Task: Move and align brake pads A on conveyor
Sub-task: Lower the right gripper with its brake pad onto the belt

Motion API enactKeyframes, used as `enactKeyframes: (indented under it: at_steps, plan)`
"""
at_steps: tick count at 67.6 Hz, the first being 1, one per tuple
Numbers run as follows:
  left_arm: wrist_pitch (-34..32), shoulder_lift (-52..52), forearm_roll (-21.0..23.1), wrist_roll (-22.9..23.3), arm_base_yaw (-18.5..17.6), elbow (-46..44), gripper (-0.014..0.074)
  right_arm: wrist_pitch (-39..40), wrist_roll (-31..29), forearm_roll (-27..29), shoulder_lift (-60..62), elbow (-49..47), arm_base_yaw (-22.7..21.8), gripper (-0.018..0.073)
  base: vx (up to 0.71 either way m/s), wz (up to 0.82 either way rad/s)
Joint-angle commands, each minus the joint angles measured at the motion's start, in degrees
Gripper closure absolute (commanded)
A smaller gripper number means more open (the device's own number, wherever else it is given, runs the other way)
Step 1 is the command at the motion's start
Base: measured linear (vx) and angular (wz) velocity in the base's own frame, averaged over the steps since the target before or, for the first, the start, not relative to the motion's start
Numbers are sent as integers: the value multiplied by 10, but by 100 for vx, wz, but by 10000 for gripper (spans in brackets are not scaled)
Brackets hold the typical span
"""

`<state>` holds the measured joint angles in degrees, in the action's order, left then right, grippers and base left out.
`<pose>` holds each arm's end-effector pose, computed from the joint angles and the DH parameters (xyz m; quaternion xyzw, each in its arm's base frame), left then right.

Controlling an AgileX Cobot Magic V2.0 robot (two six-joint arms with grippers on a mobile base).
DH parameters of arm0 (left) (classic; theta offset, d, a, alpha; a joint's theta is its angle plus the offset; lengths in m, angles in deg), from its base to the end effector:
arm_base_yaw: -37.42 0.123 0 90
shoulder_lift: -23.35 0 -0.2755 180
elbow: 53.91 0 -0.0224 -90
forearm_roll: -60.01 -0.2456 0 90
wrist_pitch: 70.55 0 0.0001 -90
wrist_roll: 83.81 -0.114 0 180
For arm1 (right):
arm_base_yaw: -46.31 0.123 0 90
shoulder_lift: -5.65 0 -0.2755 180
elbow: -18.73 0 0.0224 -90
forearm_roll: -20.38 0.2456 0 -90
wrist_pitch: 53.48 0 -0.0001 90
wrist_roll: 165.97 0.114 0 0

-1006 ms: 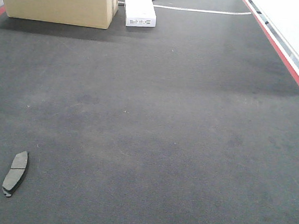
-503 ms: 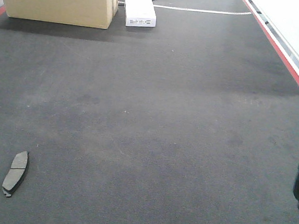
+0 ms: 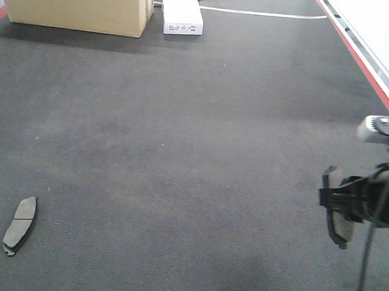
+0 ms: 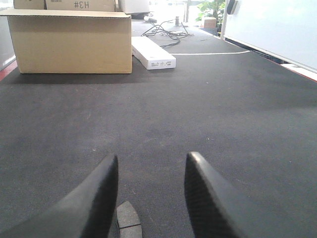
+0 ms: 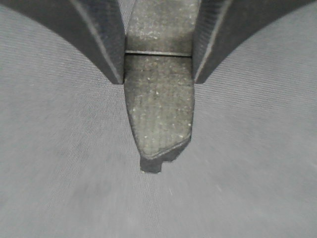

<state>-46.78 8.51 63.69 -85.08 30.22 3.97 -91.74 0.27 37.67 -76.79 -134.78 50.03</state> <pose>0.0738 -0.0123 0.2750 0.0418 0.7446 -0.0636 0.6632 0.2641 0.0382 0.2448 -0.0582 0.9506 0.0977 0.2889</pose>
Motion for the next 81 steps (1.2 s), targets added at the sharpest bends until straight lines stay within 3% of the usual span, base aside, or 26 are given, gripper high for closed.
enactKeyframes:
  at_steps: [1,27,44,60,81]
  plan:
    - [-47,-8,6,2,-2,-13,297,24,-1,7,-33,-33,-2,546,0,0]
    - [-47,-8,6,2,-2,-13,297,25,-12,-23,-217,-81,-2,465,0,0]
    - [-47,-8,6,2,-2,-13,297,21,-5,-40,-280,-103,-2,267,0,0]
    - [-47,-8,6,2,-2,-13,297,20,0,-52,-255,-112,-2,78,0,0]
    - [-47,-8,6,2,-2,-13,297,-21,19,-94,-87,-112,-2,89,0,0]
